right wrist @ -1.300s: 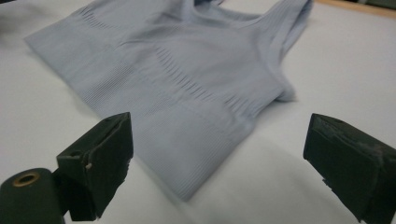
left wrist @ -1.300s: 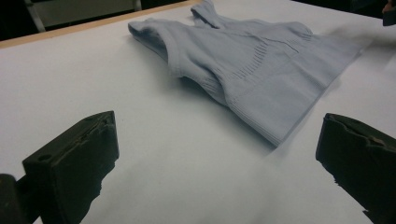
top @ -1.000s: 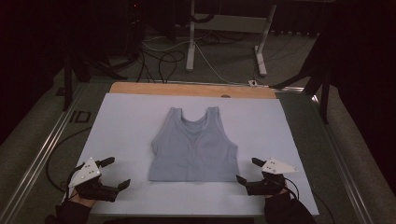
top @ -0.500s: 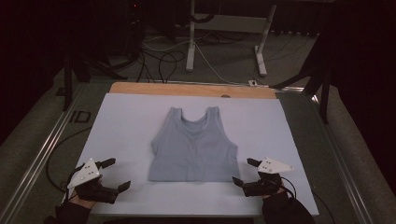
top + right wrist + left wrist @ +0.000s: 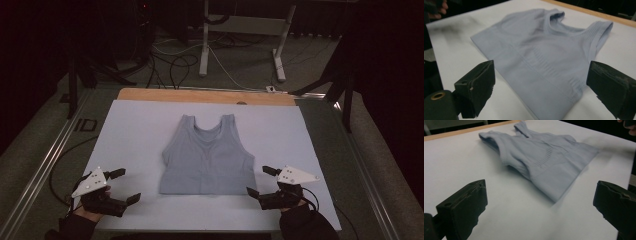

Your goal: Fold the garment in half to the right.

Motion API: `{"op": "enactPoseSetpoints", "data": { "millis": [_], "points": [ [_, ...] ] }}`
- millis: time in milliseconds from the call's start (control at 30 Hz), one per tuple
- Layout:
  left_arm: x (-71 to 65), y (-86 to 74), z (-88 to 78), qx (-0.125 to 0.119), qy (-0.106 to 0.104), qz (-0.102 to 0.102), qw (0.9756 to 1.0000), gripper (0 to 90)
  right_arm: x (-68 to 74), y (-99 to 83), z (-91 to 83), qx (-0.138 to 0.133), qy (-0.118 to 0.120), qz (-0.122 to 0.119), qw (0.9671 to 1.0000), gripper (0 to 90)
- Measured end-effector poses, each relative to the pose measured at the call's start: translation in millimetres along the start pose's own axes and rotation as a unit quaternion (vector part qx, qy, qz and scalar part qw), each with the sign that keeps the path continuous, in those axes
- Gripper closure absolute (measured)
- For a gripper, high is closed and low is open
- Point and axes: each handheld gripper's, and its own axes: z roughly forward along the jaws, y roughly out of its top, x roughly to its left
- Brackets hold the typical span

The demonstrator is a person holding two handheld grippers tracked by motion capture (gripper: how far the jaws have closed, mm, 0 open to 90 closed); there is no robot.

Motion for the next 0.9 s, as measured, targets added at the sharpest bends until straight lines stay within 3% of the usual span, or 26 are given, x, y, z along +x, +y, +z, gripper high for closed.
{"op": "enactPoseSetpoints", "data": {
  "millis": [233,433,733,900],
  "points": [
    [-6.3,12.3,7.8,0.017,-0.019,0.009,0.9996,0.2,-0.2,21.6,-2.6,-0.010,-0.008,-0.023,0.9996,8.4],
    [-7.0,18.6,16.3,0.027,-0.028,0.002,0.9993,0.2,-3.4,36.3,-0.3,-0.029,-0.012,-0.028,0.9991,8.4],
    [-7.7,35.0,21.8,0.022,-0.030,-0.003,0.9993,0.2,-3.9,59.0,18.3,-0.037,-0.002,-0.044,0.9983,8.4],
    [-10.1,44.7,23.5,0.021,-0.026,0.005,0.9994,0.2,-4.6,74.3,31.2,-0.040,0.006,-0.053,0.9978,8.4]
  ]
}}
